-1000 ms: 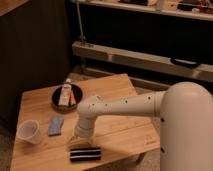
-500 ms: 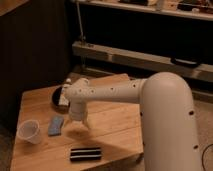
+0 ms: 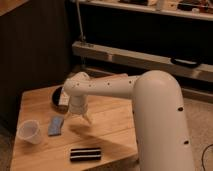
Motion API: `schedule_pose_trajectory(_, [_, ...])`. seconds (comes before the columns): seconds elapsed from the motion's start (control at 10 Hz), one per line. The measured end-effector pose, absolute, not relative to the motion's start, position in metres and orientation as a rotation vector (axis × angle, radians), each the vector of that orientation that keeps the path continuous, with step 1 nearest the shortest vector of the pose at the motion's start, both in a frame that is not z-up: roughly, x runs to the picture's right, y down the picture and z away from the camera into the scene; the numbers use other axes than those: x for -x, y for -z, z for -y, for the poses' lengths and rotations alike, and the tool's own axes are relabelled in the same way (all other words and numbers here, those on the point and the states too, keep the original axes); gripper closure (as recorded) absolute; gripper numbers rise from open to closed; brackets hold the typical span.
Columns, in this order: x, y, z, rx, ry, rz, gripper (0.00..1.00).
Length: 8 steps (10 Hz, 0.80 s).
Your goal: Place the white sponge in the ceramic cup
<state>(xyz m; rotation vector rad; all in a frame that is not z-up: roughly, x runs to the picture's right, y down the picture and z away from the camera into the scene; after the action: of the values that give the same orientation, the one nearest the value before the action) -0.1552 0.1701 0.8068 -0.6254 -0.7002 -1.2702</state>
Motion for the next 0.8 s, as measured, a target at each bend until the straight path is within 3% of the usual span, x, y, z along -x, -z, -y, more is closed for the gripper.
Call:
schedule_pose_trajectory(0.5, [0.161,-0.794,-0.170,0.396,1.270,0.761,0.20])
schedule_pose_trajectory(0.8, [0.181,-0.797,-0.171,0.382,1.316,0.768,0.20])
